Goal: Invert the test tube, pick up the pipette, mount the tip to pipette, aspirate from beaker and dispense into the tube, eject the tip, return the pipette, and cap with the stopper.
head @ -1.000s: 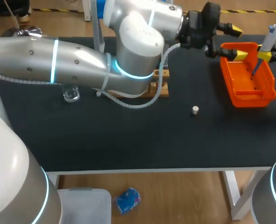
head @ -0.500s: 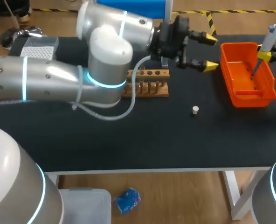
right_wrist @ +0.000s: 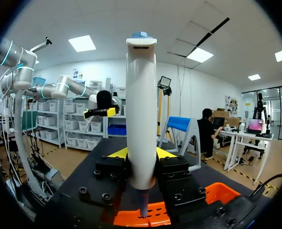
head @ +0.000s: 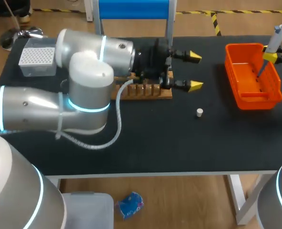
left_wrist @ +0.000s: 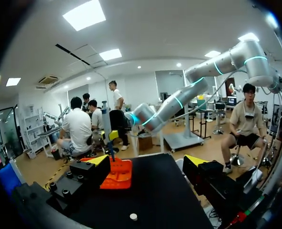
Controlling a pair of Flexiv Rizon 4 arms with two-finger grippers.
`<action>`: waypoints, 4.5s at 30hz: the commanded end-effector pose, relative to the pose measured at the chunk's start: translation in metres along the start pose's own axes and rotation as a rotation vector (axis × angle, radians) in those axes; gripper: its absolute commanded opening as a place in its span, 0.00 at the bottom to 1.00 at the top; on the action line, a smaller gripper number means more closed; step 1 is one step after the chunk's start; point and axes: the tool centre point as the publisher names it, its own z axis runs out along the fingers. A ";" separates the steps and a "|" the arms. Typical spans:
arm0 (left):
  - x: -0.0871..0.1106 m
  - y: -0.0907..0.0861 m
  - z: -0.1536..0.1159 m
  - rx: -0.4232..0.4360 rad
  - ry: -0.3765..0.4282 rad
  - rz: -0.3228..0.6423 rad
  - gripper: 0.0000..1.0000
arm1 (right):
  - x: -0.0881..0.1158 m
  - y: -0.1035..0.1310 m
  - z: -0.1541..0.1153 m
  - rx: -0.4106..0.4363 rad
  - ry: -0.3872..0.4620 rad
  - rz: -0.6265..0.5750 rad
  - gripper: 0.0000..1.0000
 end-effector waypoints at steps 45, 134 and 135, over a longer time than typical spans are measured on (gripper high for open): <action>0.019 0.037 -0.046 0.081 -0.122 -0.031 1.00 | 0.033 0.036 0.005 0.039 -0.024 -0.039 0.00; 0.019 0.037 -0.046 0.081 -0.122 -0.031 1.00 | 0.168 -0.047 0.290 -0.049 0.193 -0.093 0.00; 0.019 0.037 -0.046 0.081 -0.122 -0.031 1.00 | 0.168 -0.047 0.290 -0.056 0.190 -0.088 0.00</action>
